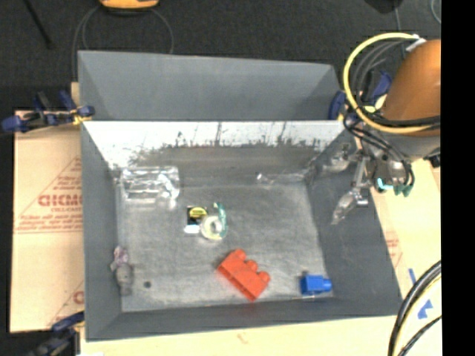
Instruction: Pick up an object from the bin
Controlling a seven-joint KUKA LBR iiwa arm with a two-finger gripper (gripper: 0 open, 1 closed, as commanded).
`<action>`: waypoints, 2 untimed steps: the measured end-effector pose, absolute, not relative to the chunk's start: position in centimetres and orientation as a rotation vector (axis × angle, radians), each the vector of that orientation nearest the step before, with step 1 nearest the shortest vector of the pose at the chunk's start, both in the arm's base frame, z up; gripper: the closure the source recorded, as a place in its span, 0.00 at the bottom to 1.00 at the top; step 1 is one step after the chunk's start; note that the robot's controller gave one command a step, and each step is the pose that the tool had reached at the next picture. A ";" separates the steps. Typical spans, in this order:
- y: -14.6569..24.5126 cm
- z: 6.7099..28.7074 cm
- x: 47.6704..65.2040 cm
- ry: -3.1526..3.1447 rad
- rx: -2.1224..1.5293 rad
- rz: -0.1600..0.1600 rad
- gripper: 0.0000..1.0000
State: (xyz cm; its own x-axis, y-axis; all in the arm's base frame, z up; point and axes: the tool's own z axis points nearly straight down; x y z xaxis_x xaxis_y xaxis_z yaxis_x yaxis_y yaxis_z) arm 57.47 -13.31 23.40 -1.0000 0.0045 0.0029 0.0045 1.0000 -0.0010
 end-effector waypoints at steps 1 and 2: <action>-14.2 13.6 48.6 -2.972 1.011 -0.002 0.00; -11.5 7.4 48.4 -2.693 1.629 0.013 0.00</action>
Offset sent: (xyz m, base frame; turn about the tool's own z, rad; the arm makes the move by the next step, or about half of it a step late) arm -0.0881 -0.0082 -0.0964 -0.6630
